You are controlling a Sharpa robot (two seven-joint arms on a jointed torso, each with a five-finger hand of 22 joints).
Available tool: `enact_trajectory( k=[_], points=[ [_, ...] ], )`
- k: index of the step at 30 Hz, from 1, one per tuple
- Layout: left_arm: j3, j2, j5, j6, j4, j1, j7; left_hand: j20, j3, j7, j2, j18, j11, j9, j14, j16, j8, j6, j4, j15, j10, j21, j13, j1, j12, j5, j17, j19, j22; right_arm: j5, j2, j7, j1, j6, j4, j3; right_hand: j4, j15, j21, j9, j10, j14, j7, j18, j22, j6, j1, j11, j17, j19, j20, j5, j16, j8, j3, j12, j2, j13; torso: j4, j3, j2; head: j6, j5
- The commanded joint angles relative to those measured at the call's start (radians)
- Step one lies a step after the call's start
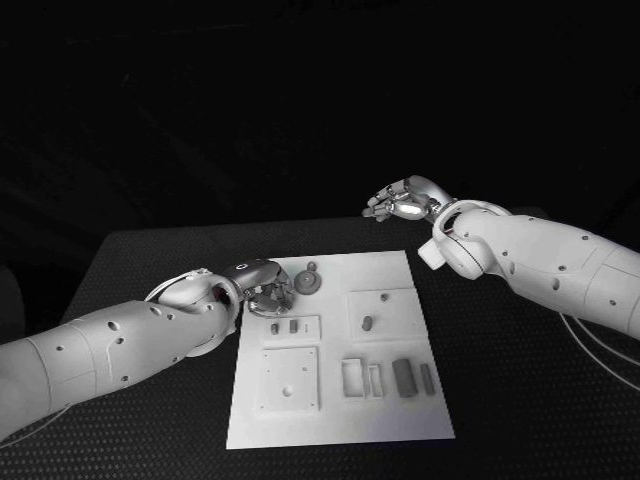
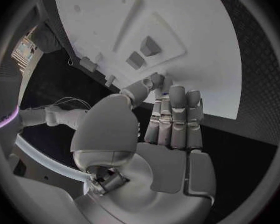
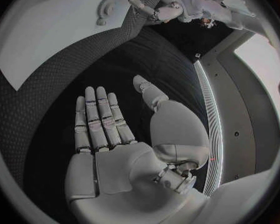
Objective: Assemble the parts on the task board
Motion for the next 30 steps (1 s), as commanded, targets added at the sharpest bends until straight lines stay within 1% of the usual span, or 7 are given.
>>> enact_trajectory(
  k=[1, 12, 15, 17, 20, 27, 30],
  points=[
    [-0.001, 0.007, -0.009, 0.029, 0.002, 0.0, -0.007, -0.063, 0.005, 0.001, 0.012, 0.007, 0.0, 0.0, 0.003, -0.004, 0.004, 0.004, 0.0, -0.003, 0.008, -0.005, -0.001, 0.002, -0.005, 0.006, -0.001, 0.004, 0.002, -0.001, 0.0, 0.01, 0.0, 0.008, 0.002, 0.0, 0.001, -0.002, -0.007, -0.001, 0.006, -0.002, 0.011, -0.018, 0.001, -0.008, 0.003, 0.003, -0.001, 0.005, -0.003, -0.005, -0.006, 0.005, -0.003, -0.005, 0.004, -0.001, 0.0, -0.0005, 0.0, 0.0, 0.0],
    [-0.009, 0.023, -0.054, 0.049, -0.01, 0.0, -0.024, -0.063, 0.007, 0.001, 0.01, 0.005, -0.001, -0.002, -0.001, -0.005, 0.004, 0.004, -0.003, -0.004, 0.015, -0.005, 0.0, 0.004, -0.004, 0.007, -0.001, 0.001, 0.003, -0.001, 0.002, 0.01, 0.0, 0.009, 0.003, 0.0, 0.001, -0.002, -0.008, -0.001, 0.006, -0.002, 0.011, -0.018, 0.002, -0.008, 0.003, 0.003, -0.001, 0.005, -0.003, -0.005, -0.006, 0.005, -0.003, -0.005, 0.004, -0.001, -0.0004, -0.0016, 0.001, -0.003, -0.001],
    [-0.016, 0.024, -0.077, 0.028, -0.01, -0.001, -0.013, -0.064, 0.007, 0.0, 0.008, 0.004, -0.003, -0.003, -0.001, -0.004, 0.005, 0.007, -0.005, -0.005, 0.02, -0.005, 0.001, 0.005, -0.003, 0.009, 0.001, 0.0, 0.005, 0.0, 0.001, 0.011, 0.0, 0.011, 0.003, 0.0, 0.001, -0.002, -0.008, -0.001, 0.007, -0.002, 0.011, -0.018, 0.002, -0.008, 0.003, 0.003, -0.001, 0.005, -0.003, -0.005, -0.006, 0.005, -0.003, -0.005, 0.004, -0.001, -0.0005, -0.0015, 0.001, -0.003, -0.002],
    [-0.02, 0.024, -0.088, 0.021, -0.008, -0.001, -0.011, -0.065, 0.008, -0.001, 0.005, 0.003, -0.004, -0.005, 0.0, -0.002, 0.006, 0.009, -0.006, -0.006, 0.024, -0.004, 0.001, 0.005, -0.003, 0.019, 0.002, 0.001, 0.007, 0.001, 0.001, 0.011, 0.0, 0.011, 0.002, 0.0, 0.001, -0.002, -0.008, -0.001, 0.007, -0.002, 0.011, -0.018, 0.002, -0.008, 0.003, 0.003, -0.001, 0.005, -0.003, -0.005, -0.006, 0.005, -0.003, -0.005, 0.004, -0.001, 0.0006, -0.0016, 0.001, 0.0, -0.005],
    [-0.022, 0.023, -0.097, 0.02, -0.01, -0.001, -0.013, -0.065, 0.008, -0.001, 0.004, 0.003, -0.005, -0.005, 0.0, -0.001, 0.007, 0.01, -0.006, -0.007, 0.025, -0.004, 0.002, 0.005, -0.003, 0.023, 0.003, 0.001, 0.007, 0.001, 0.0, 0.011, 0.0, 0.01, 0.003, 0.0, 0.001, -0.002, -0.009, -0.001, 0.007, -0.002, 0.011, -0.018, 0.003, -0.008, 0.003, 0.003, -0.001, 0.005, -0.003, -0.005, -0.006, 0.005, -0.003, -0.005, 0.004, -0.001, 0.0009, -0.0021, 0.0, -0.002, -0.003],
    [-0.023, 0.019, -0.1, 0.019, -0.009, -0.001, -0.013, -0.066, 0.008, -0.002, 0.002, 0.003, -0.005, -0.006, 0.0, -0.001, 0.007, 0.011, -0.006, -0.007, 0.026, -0.004, 0.002, 0.005, -0.004, 0.025, 0.003, 0.0, 0.008, 0.001, 0.0, 0.011, 0.0, 0.01, 0.004, 0.0, 0.001, -0.002, -0.009, -0.002, 0.007, -0.002, 0.011, -0.018, 0.003, -0.008, 0.003, 0.003, -0.001, 0.006, -0.003, -0.005, -0.006, 0.006, -0.003, -0.006, 0.004, -0.001, 0.0012, -0.0016, 0.0, -0.006, -0.001],
    [-0.023, 0.019, -0.099, 0.011, -0.008, -0.002, -0.012, -0.066, 0.008, -0.002, 0.002, 0.002, -0.005, -0.006, -0.001, -0.001, 0.007, 0.011, -0.006, -0.007, 0.026, -0.004, 0.002, 0.004, -0.004, 0.025, 0.003, 0.0, 0.008, 0.001, 0.0, 0.011, 0.0, 0.01, 0.003, 0.0, 0.001, -0.002, -0.009, -0.002, 0.007, -0.002, 0.011, -0.018, 0.003, -0.008, 0.003, 0.003, -0.001, 0.006, -0.003, -0.005, -0.006, 0.006, -0.003, -0.006, 0.004, -0.001, 0.0012, -0.002, 0.0, -0.005, 0.0]
  ],
)
